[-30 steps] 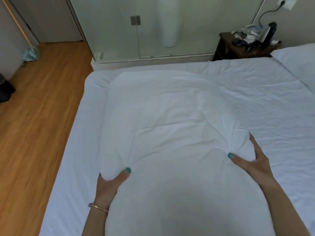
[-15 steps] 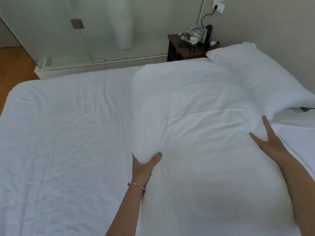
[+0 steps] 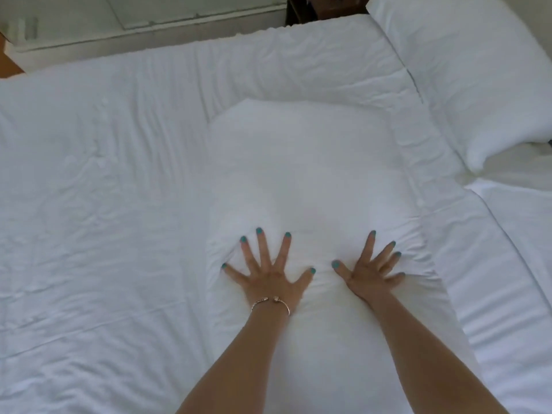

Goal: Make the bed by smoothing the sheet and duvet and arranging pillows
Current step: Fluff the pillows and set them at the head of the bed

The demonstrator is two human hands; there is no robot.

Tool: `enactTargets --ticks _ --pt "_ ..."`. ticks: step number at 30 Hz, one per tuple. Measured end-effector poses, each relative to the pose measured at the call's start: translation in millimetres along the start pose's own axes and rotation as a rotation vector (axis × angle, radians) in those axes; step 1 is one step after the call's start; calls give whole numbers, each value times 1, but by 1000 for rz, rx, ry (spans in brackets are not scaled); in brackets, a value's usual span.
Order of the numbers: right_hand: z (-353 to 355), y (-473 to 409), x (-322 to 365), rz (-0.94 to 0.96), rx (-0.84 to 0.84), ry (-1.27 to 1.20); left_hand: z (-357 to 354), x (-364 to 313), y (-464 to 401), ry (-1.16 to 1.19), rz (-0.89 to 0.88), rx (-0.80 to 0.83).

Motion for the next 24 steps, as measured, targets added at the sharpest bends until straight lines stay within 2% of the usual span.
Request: enactTargets --ticks 5,17,24 --pt "-20 -56 5 -77 -20 -30 -23 -11 -54 -31 44 159" --pt "-24 -75 -4 -43 -140 22 -28 -25 -66 5 -3 91" --pt "-28 -40 -3 -37 -380 154 -33 -18 -64 39 -51 47"
Point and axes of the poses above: each hand's wrist, its own y-axis away from the middle knuckle, its own z-axis out of the back of the hand, x = y × z, the point moved 3 cm from there along -y, towards the middle knuckle, and after that the axes turned 6 degrees about -y, right-handed, at the moved point
